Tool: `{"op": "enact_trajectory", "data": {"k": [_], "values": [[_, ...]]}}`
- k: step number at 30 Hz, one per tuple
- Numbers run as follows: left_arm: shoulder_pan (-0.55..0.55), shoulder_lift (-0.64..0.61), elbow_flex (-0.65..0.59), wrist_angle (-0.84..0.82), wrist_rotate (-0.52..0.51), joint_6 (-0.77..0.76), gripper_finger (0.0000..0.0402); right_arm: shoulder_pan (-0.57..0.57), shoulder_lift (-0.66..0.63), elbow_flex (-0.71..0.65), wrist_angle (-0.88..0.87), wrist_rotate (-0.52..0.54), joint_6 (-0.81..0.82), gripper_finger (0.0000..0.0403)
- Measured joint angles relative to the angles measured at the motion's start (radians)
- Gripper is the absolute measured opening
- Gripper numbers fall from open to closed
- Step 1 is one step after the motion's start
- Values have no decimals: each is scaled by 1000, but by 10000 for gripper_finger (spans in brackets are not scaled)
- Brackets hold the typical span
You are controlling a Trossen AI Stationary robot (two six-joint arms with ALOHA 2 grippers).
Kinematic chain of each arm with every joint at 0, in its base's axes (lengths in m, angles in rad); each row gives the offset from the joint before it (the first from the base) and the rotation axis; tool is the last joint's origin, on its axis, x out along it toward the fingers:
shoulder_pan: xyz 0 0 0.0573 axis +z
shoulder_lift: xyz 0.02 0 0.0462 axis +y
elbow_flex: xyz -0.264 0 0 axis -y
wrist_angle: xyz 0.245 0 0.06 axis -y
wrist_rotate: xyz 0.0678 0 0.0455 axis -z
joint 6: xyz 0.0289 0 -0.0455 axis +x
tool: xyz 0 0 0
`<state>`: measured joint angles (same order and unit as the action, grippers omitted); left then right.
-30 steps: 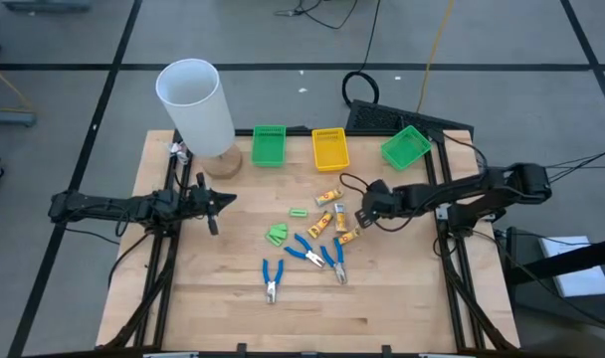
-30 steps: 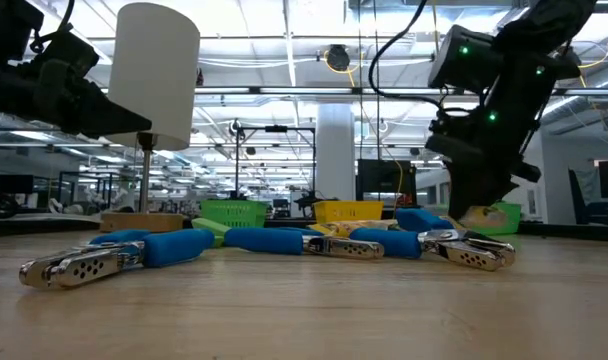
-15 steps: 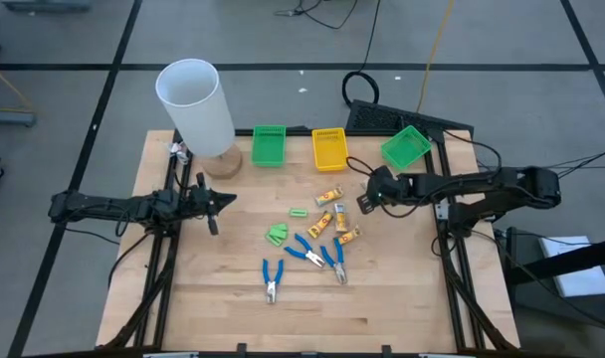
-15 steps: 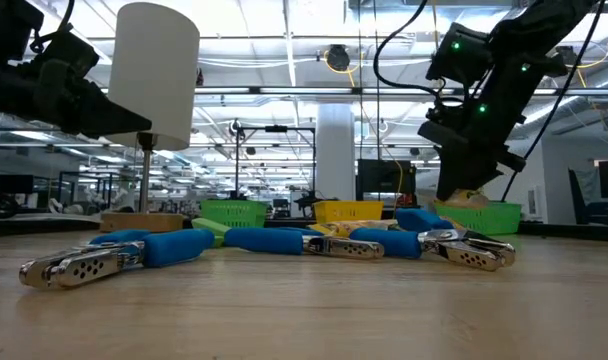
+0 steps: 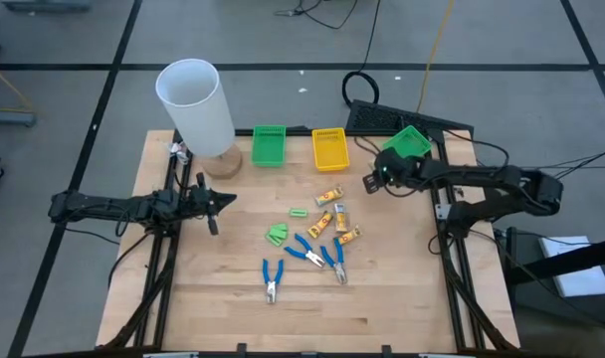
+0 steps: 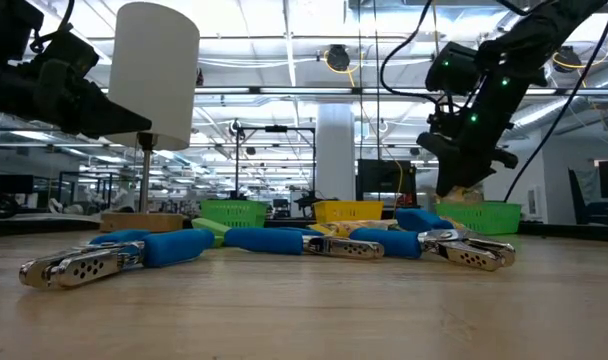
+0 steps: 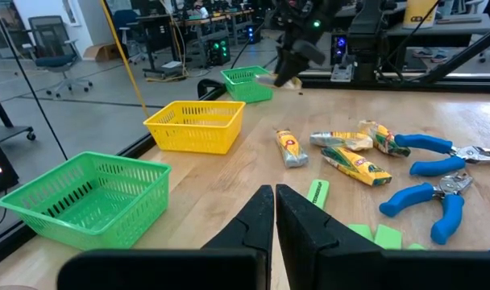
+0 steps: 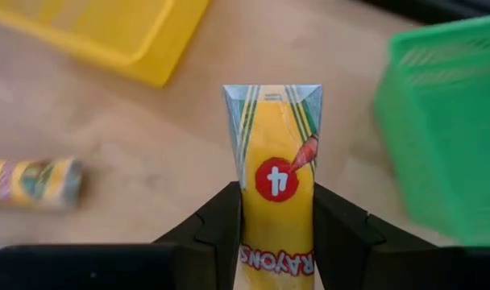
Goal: Pick & Place School Supplies
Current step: Put the yellow crayon box into the right green bin
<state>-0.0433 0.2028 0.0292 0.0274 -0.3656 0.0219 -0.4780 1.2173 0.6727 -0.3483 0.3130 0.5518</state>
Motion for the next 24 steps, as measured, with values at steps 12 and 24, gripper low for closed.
{"op": "enact_trajectory", "data": {"k": [12, 24], "values": [[0, 0, 0, 0, 0, 0, 21, -211, -170, 1, 8, 22, -76, 118], [0, 0, 0, 0, 0, 0, 21, -353, -122, 1, 61, 105, -157, 118]]}}
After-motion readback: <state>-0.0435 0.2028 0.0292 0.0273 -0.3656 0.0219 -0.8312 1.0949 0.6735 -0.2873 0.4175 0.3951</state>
